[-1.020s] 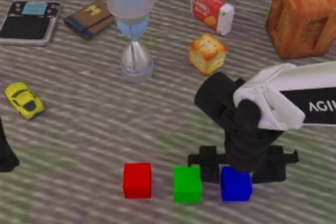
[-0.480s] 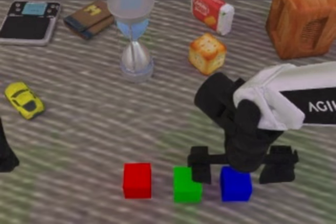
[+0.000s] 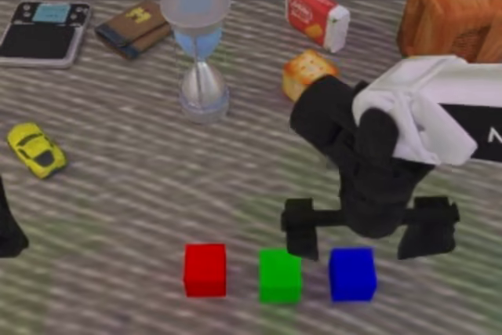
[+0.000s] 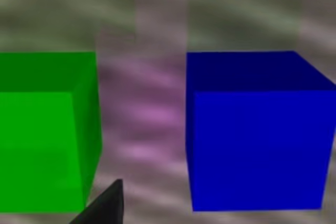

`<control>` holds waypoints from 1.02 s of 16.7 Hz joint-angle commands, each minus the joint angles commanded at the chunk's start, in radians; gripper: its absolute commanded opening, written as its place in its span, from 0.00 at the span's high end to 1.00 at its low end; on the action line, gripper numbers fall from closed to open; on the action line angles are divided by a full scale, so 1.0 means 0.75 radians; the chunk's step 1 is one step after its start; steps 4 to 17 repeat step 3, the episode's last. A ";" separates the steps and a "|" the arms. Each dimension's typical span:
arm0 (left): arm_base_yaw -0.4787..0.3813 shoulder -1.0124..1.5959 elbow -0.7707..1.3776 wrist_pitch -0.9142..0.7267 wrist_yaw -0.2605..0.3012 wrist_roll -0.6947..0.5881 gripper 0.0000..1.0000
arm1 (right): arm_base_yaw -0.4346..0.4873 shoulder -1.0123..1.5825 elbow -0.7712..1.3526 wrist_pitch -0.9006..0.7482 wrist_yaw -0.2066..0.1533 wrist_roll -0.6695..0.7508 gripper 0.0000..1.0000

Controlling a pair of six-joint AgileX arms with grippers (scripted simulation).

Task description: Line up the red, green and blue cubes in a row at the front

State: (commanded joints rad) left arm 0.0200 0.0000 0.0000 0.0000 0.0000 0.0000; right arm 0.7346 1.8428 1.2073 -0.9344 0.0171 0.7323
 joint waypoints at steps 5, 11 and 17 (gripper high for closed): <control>0.000 0.000 0.000 0.000 0.000 0.000 0.00 | 0.000 -0.050 0.046 -0.075 0.001 -0.001 0.00; 0.000 0.000 0.000 0.000 0.000 0.000 0.00 | 0.000 -0.050 0.046 -0.075 0.001 -0.001 0.00; 0.000 0.000 0.000 0.000 0.000 0.000 0.00 | 0.000 -0.050 0.046 -0.075 0.001 -0.001 0.00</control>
